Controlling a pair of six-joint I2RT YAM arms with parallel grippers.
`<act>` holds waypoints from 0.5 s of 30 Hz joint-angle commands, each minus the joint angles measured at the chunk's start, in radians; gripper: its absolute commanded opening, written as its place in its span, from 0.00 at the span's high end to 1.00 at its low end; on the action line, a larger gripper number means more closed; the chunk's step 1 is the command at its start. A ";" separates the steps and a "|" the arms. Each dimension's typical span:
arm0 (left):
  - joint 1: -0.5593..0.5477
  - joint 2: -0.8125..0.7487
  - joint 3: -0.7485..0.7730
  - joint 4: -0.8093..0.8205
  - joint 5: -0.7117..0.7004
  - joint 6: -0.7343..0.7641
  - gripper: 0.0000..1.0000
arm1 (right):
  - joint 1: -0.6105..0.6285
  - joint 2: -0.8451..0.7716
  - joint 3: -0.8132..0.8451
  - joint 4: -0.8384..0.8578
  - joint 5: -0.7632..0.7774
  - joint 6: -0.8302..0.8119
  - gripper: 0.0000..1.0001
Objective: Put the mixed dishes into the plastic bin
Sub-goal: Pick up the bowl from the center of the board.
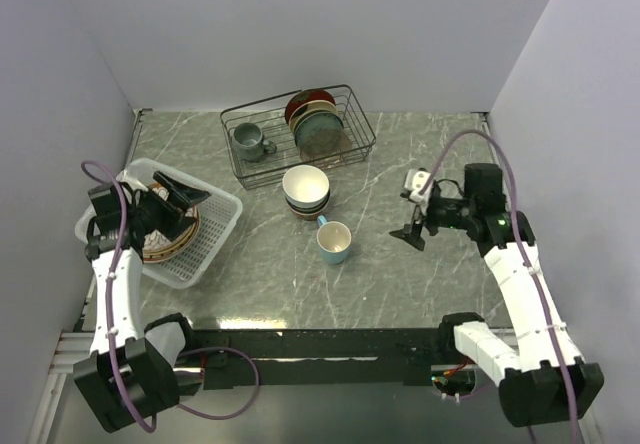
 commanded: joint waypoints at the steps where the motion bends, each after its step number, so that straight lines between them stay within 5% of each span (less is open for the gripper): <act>1: -0.038 -0.050 -0.050 0.278 0.189 0.030 0.01 | 0.146 0.044 0.091 -0.021 0.099 -0.044 0.00; 15: -0.172 -0.094 -0.015 0.251 0.018 0.266 0.01 | 0.483 0.277 0.373 -0.054 0.381 -0.029 0.00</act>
